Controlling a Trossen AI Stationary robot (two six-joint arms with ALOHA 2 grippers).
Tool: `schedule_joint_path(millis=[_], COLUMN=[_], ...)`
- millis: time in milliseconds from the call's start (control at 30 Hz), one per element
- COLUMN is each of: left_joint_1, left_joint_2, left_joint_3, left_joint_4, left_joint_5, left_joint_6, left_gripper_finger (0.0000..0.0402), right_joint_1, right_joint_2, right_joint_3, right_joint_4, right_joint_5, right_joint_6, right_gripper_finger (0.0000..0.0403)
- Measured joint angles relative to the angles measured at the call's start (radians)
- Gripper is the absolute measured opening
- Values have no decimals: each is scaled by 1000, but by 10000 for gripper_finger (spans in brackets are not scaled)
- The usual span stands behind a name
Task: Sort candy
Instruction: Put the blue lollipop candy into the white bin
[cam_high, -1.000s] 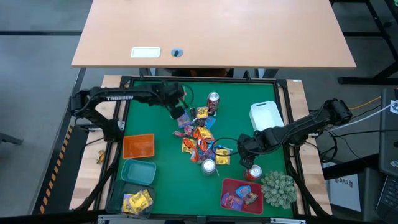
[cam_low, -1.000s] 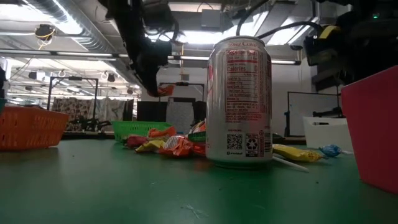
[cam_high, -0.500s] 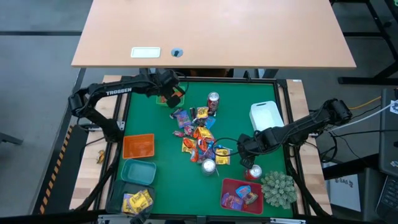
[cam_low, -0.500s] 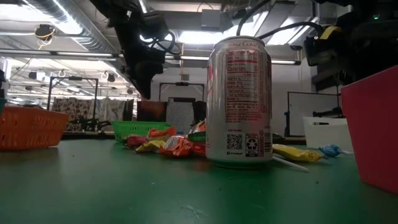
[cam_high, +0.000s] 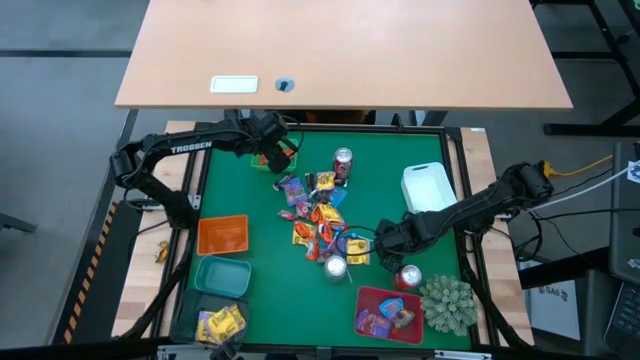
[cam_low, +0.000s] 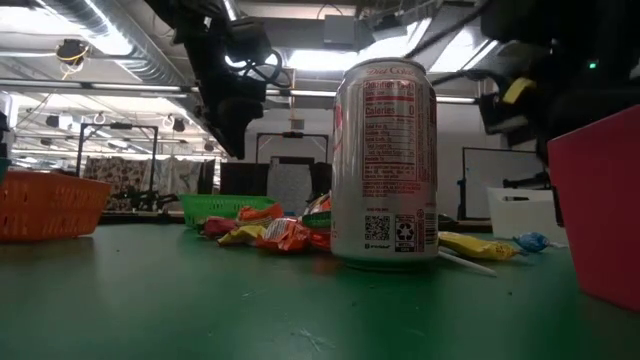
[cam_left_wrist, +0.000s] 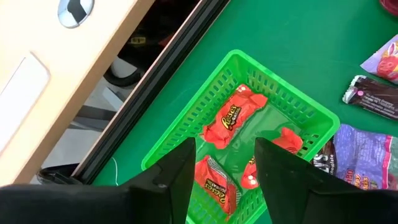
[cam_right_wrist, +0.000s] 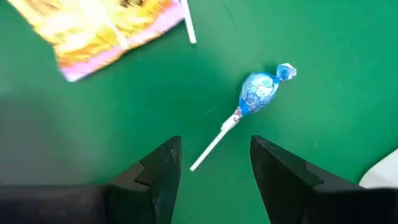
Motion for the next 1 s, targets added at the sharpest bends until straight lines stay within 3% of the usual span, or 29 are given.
schedule_joint_path(millis=[367, 533, 800, 1000], left_joint_1=[0, 0, 0, -1], left_joint_2=[0, 0, 0, 0], left_joint_3=[0, 0, 0, 0], left_joint_4=[0, 0, 0, 1], left_joint_5=[19, 21, 22, 23], left_joint_6=[0, -5, -5, -4], left_gripper_finger=[155, 155, 155, 155], right_joint_1=[0, 0, 1, 0], right_joint_2=[105, 117, 119, 124], right_joint_3=[3, 4, 3, 35], right_joint_4=[8, 26, 35, 7], right_joint_5=[14, 6, -3, -2], right_joint_6=[1, 1, -1, -31], right_gripper_finger=[180, 129, 11, 24])
